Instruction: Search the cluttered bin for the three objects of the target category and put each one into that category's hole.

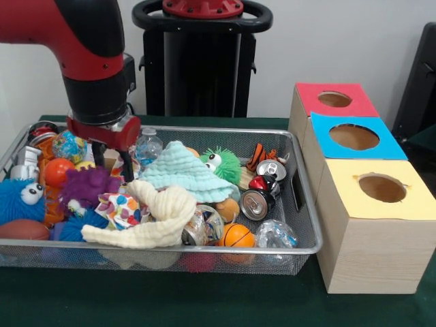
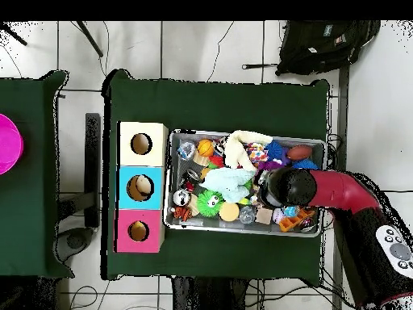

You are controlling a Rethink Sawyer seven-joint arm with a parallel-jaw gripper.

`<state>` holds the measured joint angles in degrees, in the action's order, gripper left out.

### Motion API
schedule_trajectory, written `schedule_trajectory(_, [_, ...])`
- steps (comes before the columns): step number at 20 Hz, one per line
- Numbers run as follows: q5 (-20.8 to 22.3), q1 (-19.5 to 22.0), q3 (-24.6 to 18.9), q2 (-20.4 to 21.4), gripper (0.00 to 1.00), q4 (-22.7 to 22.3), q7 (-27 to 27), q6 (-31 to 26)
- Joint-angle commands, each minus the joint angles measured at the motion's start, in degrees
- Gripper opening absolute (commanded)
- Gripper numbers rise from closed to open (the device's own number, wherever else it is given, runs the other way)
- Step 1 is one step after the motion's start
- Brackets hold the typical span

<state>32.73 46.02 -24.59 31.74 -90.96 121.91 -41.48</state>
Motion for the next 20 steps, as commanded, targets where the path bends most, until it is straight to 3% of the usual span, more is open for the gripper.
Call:
schedule_trajectory(1, [-5.0, -2.1, 0.4, 4.7, 1.00, -4.1, 1.4, -6.0])
schedule_trajectory(6, [-8.7, -2.8, 1.7, 7.7, 1.00, -7.0, 3.1, -6.6])
schedule_trajectory(20, [-16.4, -6.5, 4.0, 7.7, 1.00, -10.1, 6.8, -4.0])
